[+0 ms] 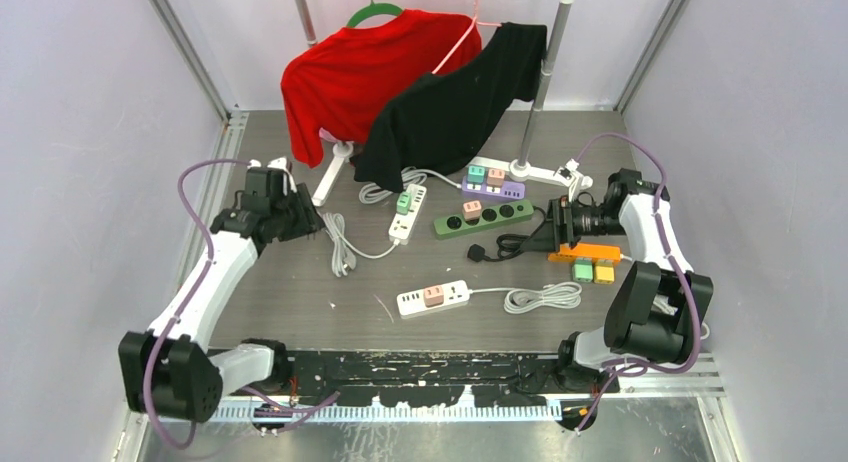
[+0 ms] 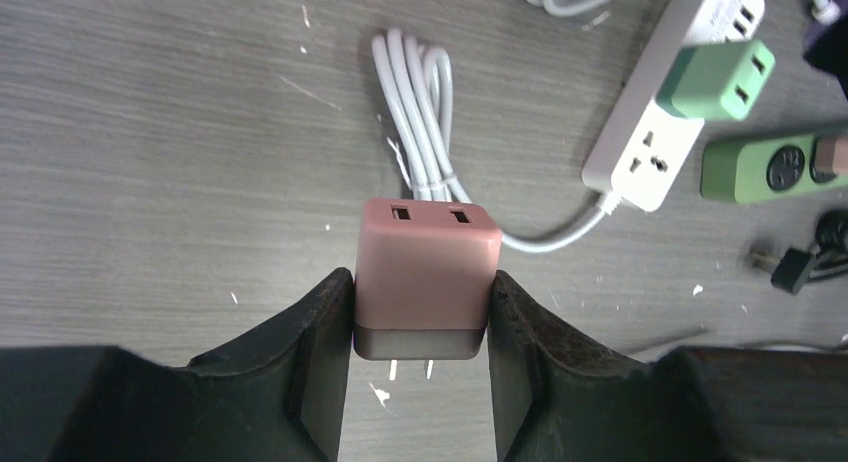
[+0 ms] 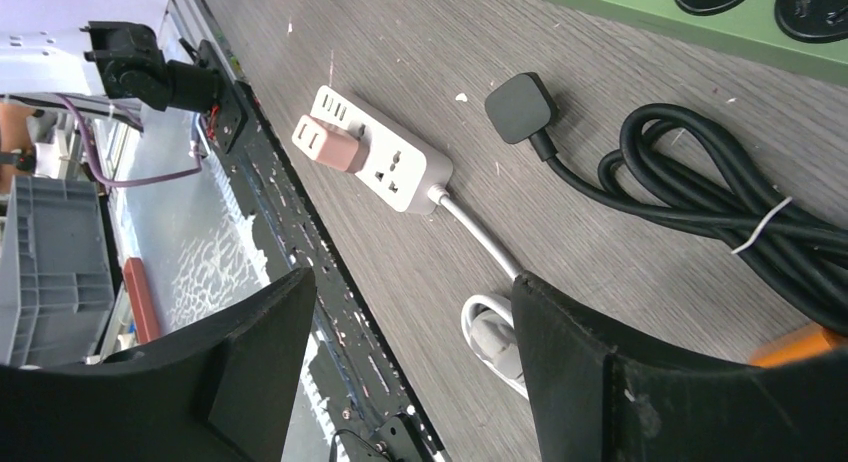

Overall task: Pull the plug off the socket
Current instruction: Place the plug at the center of the board.

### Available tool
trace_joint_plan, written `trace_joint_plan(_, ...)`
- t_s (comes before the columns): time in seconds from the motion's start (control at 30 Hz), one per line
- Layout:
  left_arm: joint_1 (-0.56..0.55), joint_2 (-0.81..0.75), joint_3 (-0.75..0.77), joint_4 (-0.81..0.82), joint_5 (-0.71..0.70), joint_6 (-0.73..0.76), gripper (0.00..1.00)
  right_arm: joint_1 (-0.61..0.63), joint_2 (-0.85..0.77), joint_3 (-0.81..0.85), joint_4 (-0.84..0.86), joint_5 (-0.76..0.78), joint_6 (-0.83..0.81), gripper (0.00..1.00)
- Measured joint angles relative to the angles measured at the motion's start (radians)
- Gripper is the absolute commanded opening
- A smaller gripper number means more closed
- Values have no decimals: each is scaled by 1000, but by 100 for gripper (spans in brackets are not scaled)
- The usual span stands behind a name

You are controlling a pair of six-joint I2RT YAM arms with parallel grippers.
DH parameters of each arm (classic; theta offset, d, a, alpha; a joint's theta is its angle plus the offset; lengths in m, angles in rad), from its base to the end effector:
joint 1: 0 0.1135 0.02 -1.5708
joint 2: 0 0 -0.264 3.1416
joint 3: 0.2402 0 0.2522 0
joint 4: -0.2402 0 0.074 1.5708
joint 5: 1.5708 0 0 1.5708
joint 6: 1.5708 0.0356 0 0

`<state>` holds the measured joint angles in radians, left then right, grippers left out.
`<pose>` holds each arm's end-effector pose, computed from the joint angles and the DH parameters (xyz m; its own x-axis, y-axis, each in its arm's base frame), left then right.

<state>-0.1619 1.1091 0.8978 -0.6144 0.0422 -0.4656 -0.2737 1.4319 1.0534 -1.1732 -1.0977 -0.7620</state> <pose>0.2255 -0.0384 0.2766 -0.7332 -0.3347 -0.5919 -0.1565 0.9302 -0.3321 0.2348 -0.0330 0.2500 -0.7701 -0.1105 -0.6282 -0.5873 0.5073 0.6307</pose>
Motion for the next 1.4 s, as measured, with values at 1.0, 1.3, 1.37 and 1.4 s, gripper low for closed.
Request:
trace_joint_plan(1.0,190,816,501,-87,-119,37,65,-3,-119,37,16,-28,78,77)
trace_joint_plan(1.3,190,752,452,-97,-135,58,82,-3,-118,37,17,-36,82,77)
trace_joint_plan(1.37,190,688,419,-91,-100,55,82,-3,-119,37,15,-38,75,77)
trace_joint_plan(1.4,190,655,402,-88,-79,54,82,-3,-119,37,13,-38,69,77)
